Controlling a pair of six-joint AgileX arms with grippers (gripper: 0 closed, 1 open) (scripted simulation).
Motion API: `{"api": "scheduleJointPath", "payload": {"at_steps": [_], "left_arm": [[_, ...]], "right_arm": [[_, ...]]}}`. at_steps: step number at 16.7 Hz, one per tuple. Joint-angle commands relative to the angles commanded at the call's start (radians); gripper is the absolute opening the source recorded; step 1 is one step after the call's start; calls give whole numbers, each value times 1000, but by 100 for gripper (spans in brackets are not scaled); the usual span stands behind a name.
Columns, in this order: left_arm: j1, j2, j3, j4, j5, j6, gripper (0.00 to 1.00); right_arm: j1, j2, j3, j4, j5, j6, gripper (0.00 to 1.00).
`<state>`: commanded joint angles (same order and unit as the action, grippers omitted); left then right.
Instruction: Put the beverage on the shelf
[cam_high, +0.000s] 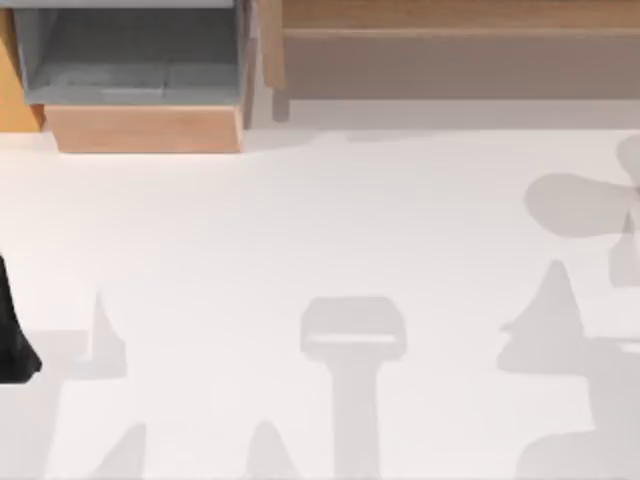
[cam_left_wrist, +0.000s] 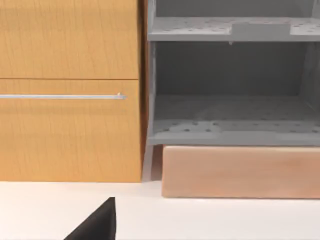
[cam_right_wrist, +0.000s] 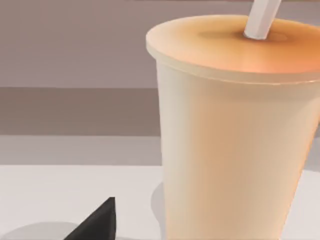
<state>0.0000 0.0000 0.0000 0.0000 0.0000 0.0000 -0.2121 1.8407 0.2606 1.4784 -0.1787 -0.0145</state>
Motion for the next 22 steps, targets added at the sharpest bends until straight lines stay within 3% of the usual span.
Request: {"api": "scheduleJointPath", "payload": {"at_steps": [10, 15, 22], "left_arm": [[0, 0, 0, 0, 0, 0, 100], [0, 0, 0, 0, 0, 0, 100], [0, 0, 0, 0, 0, 0, 100]], "right_arm": [[40, 174, 296, -116, 46, 4, 100], [45, 191, 325, -131, 51, 4, 100], [45, 191, 325, -131, 51, 4, 47]]}}
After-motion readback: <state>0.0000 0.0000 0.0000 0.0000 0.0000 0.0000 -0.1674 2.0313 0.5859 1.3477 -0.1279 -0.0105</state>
